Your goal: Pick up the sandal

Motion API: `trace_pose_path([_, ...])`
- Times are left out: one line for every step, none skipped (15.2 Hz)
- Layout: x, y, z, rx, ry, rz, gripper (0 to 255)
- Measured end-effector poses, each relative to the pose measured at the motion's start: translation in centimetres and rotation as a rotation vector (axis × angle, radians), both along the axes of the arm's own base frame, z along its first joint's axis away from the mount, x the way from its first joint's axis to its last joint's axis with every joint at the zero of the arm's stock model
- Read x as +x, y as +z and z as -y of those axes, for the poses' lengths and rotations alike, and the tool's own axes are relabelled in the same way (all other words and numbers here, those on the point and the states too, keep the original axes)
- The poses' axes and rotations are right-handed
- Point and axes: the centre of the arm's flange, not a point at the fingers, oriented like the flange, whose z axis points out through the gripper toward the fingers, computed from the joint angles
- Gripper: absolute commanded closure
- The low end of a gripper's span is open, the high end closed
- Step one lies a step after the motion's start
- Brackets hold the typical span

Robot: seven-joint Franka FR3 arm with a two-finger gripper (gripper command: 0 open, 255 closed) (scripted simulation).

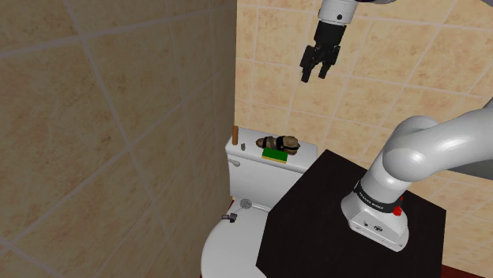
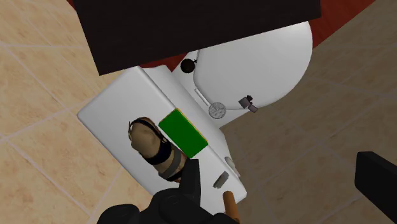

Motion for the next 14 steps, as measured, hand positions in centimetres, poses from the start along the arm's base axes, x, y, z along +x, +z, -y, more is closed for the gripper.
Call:
trace_pose_path([0.0, 0.0, 0.0, 0.0, 0.0, 0.0, 0])
trace_pose_path([0.0, -0.6, 0.3, -0.001, 0.005, 0.0, 0])
trace_pose_path([0.1, -1.5, 0.8, -0.002, 0.012, 0.0, 0])
trace_pose_path([0.3, -2.4, 1.3, -0.003, 0.021, -0.001, 0])
trace_pose_path([0.7, -3.3, 2.0, -0.004, 0.031, -0.001, 0])
trace_pose_path([0.8, -4.5, 2.5, -0.005, 0.041, 0.0, 0])
trace_pose_path([1.2, -5.6, 2.9, -0.007, 0.052, -0.001, 0])
trace_pose_path([1.2, -6.9, 3.9, -0.008, 0.061, -0.001, 0])
trace_pose_path([1.4, -8.1, 4.4, -0.009, 0.072, 0.0, 0])
trace_pose_path([1.6, -9.3, 4.9, -0.01, 0.084, -0.001, 0])
trace_pose_path([1.9, -10.2, 5.5, -0.012, 0.094, 0.0, 0])
trace_pose_path([2.0, -11.4, 6.1, -0.014, 0.105, 0.0, 0])
trace_pose_path([2.1, -12.5, 6.6, -0.015, 0.116, 0.001, 0])
trace_pose_path([2.3, -13.8, 7.3, -0.016, 0.126, 0.0, 0])
